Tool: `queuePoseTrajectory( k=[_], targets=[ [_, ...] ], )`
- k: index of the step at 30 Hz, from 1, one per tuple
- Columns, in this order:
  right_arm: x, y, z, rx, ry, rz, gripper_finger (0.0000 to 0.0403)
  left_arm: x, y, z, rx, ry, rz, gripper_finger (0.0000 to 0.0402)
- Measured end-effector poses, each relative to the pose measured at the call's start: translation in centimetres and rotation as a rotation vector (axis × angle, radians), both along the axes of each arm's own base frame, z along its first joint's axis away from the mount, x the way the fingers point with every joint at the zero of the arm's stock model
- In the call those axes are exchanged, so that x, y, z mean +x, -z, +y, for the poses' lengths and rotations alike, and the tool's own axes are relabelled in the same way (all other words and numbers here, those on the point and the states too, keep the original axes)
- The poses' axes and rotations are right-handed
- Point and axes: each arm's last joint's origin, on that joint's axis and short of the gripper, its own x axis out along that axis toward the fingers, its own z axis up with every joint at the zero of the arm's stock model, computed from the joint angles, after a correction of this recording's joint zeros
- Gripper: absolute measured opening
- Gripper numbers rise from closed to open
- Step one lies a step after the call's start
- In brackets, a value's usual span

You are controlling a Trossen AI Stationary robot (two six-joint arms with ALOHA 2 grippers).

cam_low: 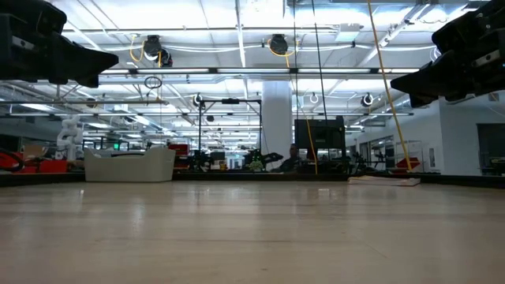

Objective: Pick and place USB-C Cables
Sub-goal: Return to Home Position

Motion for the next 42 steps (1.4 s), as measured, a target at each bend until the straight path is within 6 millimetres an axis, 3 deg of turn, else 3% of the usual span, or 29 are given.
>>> queuePoseTrajectory(
  k=[15, 42],
  targets=[
    [-0.8, -1.2, 0.0, 0.002, 0.002, -0.149, 0.0, 0.0, 0.0, 0.0, 0.0, 0.0, -0.001, 0.001],
    [-0.8, -1.4, 0.0, 0.002, 0.001, -0.159, 0.0, 0.0, 0.0, 0.0, 0.0, 0.0, -0.001, 0.001]
  ],
)
